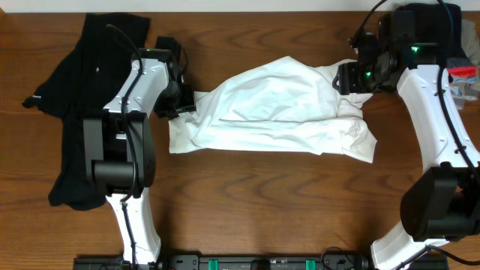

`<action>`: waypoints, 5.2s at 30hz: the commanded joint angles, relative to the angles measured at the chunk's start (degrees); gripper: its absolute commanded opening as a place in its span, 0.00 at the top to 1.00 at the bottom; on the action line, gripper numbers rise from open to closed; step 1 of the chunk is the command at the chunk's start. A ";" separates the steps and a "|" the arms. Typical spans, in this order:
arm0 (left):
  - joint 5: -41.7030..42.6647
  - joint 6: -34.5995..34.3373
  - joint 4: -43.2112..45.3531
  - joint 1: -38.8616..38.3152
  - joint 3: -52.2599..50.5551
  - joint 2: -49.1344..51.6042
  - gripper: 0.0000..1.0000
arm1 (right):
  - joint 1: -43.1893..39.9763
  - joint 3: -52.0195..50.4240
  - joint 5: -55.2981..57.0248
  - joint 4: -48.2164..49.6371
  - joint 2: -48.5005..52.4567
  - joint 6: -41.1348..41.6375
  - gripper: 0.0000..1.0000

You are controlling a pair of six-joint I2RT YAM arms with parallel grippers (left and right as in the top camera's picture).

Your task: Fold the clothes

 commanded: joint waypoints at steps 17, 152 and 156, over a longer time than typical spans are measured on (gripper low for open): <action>-0.83 -2.91 7.89 0.66 2.05 0.31 0.94 | 0.57 0.85 -0.72 1.14 0.09 -0.70 0.39; -0.20 4.76 -11.30 9.94 -5.68 -21.11 0.94 | -10.45 5.40 3.74 -27.30 9.35 0.35 0.51; -0.20 4.74 -10.40 9.94 -5.68 -21.11 0.94 | -9.51 5.42 -0.98 -20.09 8.13 -1.99 0.44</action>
